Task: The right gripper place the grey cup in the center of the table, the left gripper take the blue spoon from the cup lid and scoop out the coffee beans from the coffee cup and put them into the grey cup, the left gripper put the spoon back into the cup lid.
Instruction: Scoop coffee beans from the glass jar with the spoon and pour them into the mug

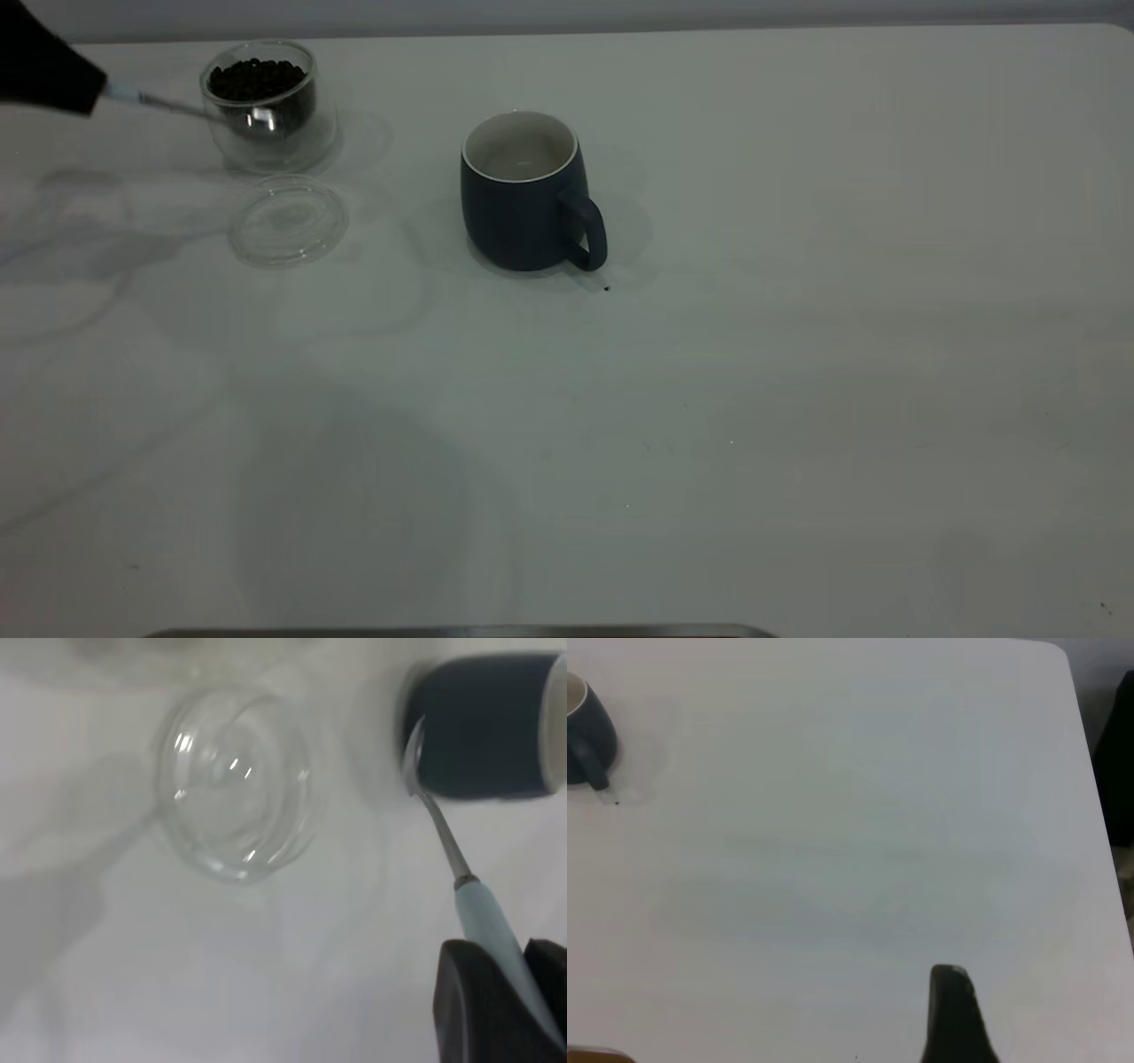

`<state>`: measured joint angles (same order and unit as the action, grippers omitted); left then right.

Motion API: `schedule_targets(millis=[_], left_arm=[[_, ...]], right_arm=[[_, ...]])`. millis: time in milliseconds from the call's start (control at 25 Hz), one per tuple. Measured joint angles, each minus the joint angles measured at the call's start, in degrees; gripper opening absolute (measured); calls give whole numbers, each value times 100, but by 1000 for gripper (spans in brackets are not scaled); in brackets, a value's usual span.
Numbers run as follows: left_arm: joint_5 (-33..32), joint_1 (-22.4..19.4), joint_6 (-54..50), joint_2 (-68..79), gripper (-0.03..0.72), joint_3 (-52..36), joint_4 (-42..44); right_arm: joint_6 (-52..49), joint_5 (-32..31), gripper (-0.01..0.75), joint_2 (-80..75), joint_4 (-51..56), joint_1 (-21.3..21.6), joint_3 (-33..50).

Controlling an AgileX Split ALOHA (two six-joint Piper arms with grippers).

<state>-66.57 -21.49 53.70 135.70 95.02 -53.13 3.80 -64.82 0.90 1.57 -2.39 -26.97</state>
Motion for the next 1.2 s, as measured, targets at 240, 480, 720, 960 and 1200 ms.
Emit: schedule_targets(millis=[240,480,720,960,1200], left_arm=[[65,0,-11,-294,131,199,-636],[1160,5,-628,-285,131,327,-490],[1389,28,-628,208,130,357,-599],[1501,92,-495,593,130,363,-887],[1501,167,-484,750,130,373,-1048]], right_arm=[[0,0,457,0,0,0,0],[0,0,457,0,0,0,0],[0,0,457,0,0,0,0],[0,0,457,0,0,0,0],[0,0,457,0,0,0,0]])
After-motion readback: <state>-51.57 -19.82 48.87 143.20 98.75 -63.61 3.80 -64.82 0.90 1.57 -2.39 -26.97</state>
